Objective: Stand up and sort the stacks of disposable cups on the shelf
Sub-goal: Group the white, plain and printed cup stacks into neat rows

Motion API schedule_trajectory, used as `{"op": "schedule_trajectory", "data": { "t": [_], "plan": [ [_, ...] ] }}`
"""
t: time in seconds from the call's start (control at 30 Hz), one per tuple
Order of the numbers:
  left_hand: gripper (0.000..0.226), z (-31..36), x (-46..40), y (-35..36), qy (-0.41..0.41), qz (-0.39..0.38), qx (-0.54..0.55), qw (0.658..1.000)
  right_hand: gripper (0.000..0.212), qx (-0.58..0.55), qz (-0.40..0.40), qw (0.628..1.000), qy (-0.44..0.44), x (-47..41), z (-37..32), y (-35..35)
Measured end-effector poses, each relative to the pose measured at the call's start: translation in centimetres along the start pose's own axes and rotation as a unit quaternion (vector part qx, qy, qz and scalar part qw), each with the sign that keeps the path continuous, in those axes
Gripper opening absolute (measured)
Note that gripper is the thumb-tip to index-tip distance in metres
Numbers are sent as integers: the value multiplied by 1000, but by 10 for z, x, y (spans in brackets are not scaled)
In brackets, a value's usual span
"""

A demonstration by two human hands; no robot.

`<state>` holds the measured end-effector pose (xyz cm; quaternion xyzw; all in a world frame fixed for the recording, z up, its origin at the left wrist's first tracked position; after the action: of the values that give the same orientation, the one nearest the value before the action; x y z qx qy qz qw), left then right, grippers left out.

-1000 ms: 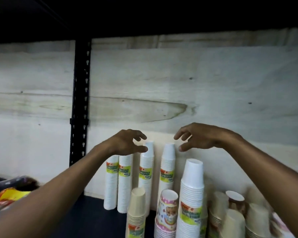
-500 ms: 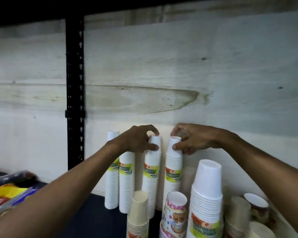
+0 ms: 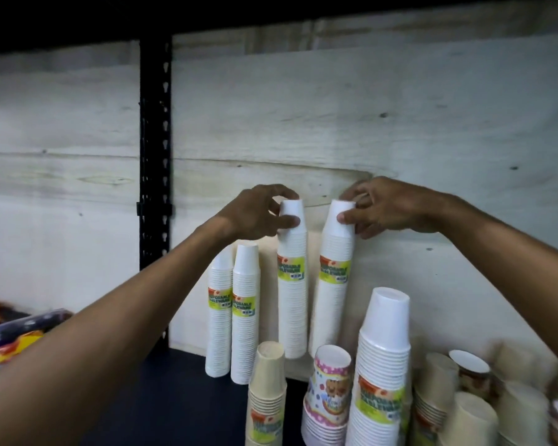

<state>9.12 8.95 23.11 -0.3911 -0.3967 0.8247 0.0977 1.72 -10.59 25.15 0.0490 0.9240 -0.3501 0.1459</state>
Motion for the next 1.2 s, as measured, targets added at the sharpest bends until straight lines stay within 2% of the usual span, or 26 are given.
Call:
{"op": "schedule_trajectory", "data": {
  "t": [0.3,0.57,0.9,1.2],
  "plan": [
    [43,25,13,-72,22,93,13,995,42,-3,72,993,-97,18,-63,-23],
    [49,13,50,-118,-4,90,43,995,40,-32,57,985,-161,23,-101,5],
    [44,-41,87,-113,-38,48,44,997,34,-50,11,990,-133,-1,-97,80],
    [46,-103,99,-43,-76,-31,68,994,33,74,-105,991,-44,-20,-55,141]
  ]
}}
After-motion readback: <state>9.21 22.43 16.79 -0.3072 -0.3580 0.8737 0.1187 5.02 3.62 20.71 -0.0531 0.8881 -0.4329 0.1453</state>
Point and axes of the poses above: each hand's wrist, its own x-axis away from the middle knuckle, its own y-axis out of the palm, z = x × y, the point moved 6 cm from there along -x, towards the middle knuckle, and after that the axes turned 10 degrees about -x, right-handed, at the moved point
